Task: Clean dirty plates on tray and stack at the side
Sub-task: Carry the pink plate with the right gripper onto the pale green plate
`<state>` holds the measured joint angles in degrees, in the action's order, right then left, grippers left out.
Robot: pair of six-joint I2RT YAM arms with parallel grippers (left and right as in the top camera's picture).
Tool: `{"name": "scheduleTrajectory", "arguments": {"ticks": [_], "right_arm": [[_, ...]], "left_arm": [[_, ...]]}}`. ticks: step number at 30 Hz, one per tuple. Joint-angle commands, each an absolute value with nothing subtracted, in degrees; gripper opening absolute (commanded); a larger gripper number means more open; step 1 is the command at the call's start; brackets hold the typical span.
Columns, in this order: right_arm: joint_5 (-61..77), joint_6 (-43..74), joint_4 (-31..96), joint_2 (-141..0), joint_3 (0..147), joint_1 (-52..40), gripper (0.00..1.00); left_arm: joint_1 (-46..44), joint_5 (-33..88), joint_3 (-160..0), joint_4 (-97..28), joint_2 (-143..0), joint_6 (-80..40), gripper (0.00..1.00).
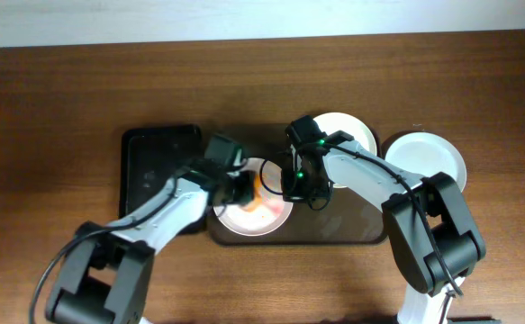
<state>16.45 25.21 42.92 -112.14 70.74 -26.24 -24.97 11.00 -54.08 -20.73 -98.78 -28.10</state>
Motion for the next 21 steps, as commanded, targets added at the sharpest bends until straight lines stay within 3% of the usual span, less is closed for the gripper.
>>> {"name": "scheduleTrajectory", "arguments": {"ticks": [1,8,15,21], "right_arm": [[13.1,24.3,43.8,-113.2,69.8,-26.6,0.04],[8.2,21.0,43.7,-105.4,70.5,-26.6,0.04],[-8.1,15.7,47.6,-93.8,70.5,-26.6,0.04],[-24.5,7.5,47.6,-86.5,70.5,-27.9,0.04]], "left_arm": [[-21.8,4.7,-53.6,-24.0,-93.7,-23.6,0.00],[-20.6,4.2,-53.6,-34.8,-78.5,-20.9,0.00],[-7.0,2.9,-53.6,-38.7,-78.2,-20.9,0.00],[-6.6,1.0,-53.6,-40.2,-83.9,-13.1,0.00]]}}
